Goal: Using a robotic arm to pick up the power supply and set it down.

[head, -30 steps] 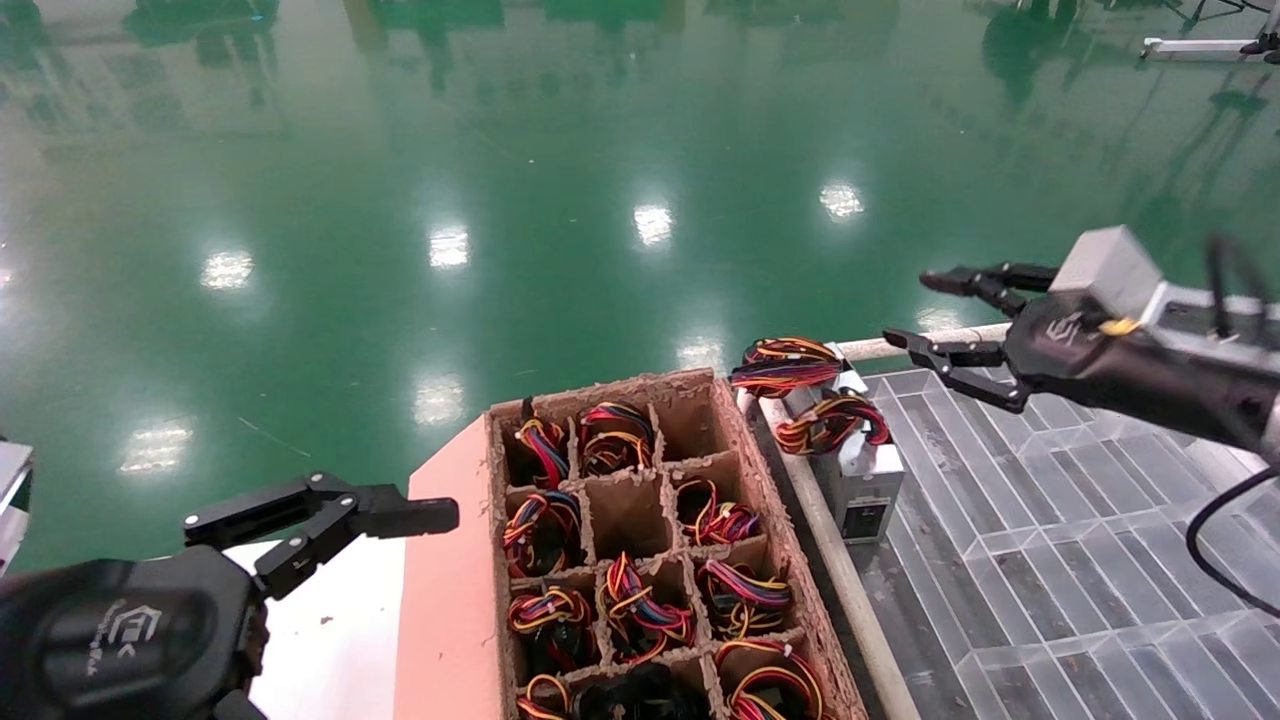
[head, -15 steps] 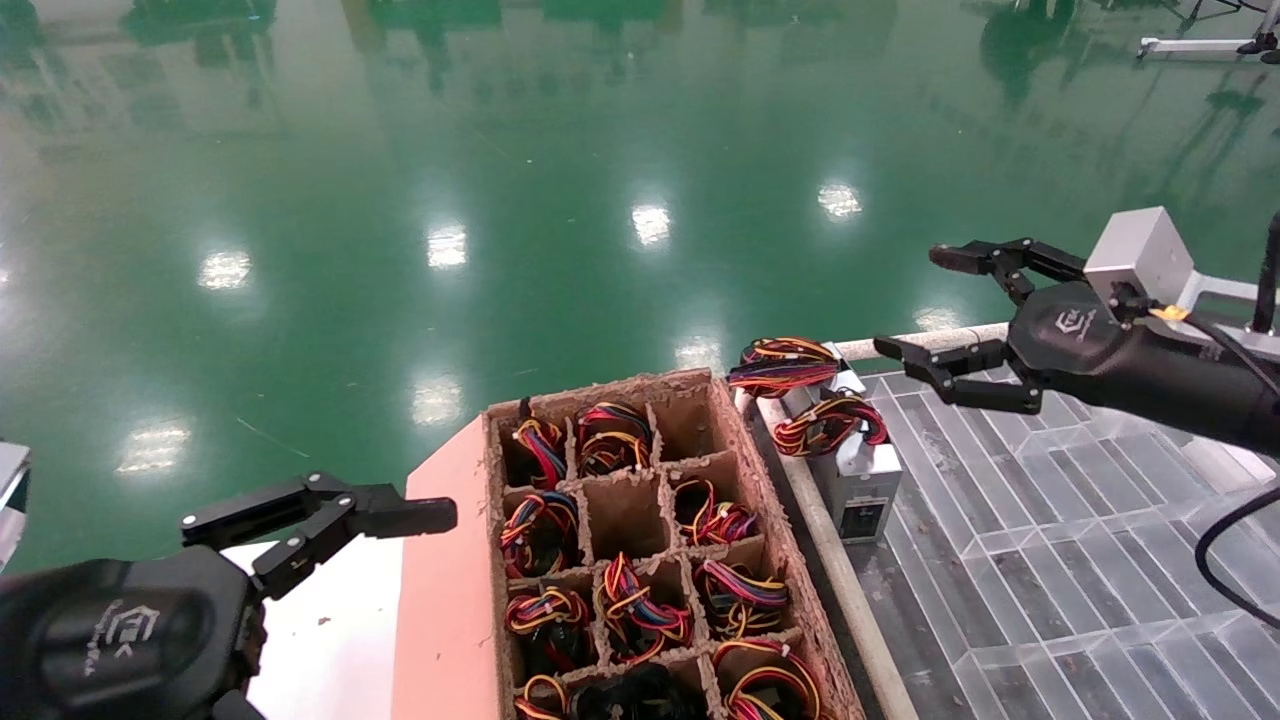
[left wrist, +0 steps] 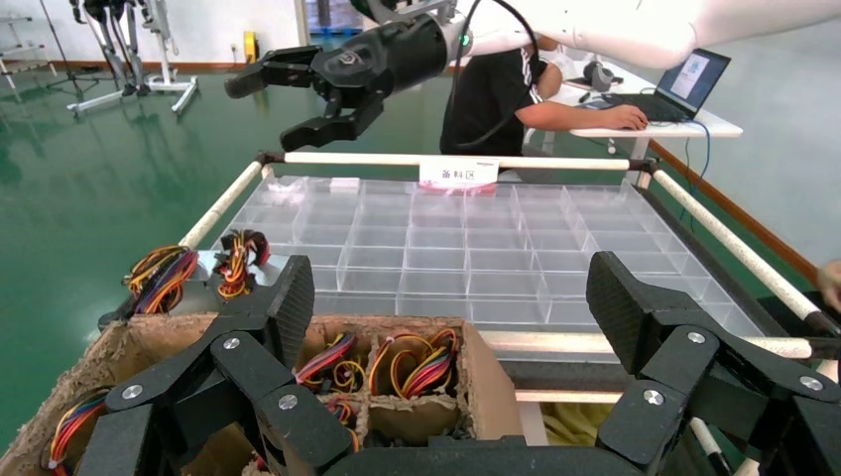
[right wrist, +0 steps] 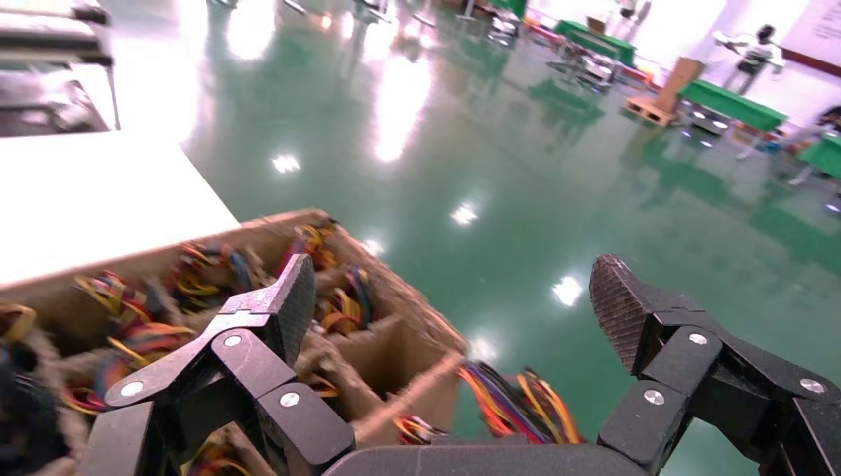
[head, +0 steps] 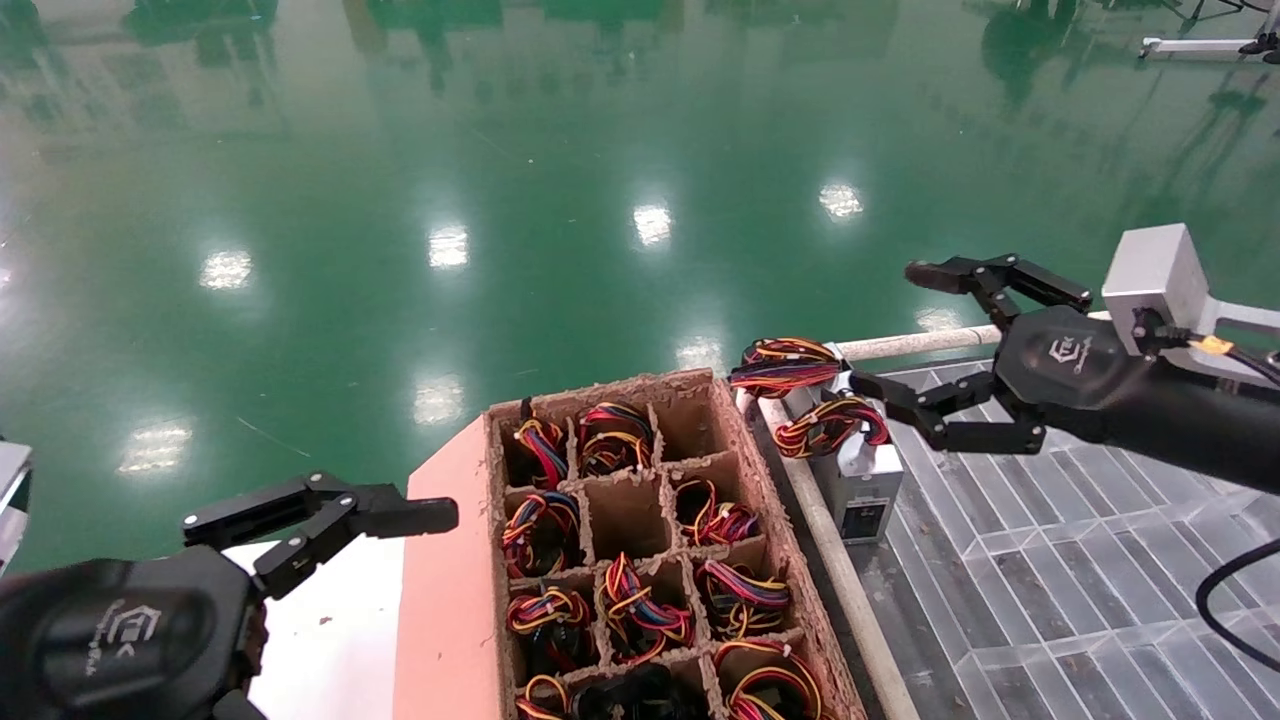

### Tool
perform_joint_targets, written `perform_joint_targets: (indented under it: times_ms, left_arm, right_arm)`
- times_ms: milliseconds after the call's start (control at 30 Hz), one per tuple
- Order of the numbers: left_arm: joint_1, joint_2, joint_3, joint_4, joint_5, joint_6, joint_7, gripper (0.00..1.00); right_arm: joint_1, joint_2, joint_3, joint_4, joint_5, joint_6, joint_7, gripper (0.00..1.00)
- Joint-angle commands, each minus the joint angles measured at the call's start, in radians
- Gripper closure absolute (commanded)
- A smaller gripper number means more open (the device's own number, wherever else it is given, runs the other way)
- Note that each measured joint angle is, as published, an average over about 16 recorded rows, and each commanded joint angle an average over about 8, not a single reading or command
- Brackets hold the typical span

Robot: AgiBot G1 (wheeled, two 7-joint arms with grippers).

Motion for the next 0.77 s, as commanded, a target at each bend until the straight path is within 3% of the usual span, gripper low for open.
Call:
perform_joint_targets:
  times_ms: [33, 767]
  left_arm:
    - [0.000, 0.000, 0.000, 0.000, 0.000, 0.000, 0.000, 0.00]
    - [0.000, 0.000, 0.000, 0.000, 0.000, 0.000, 0.000, 0.00]
  right_arm:
    - [-0.021, 0.008, 0.002, 0.039, 0.017, -0.004, 0.026, 0.00]
    - [-0.242, 0.089, 0.026, 0.439, 0.188, -0.044, 0.296, 0.00]
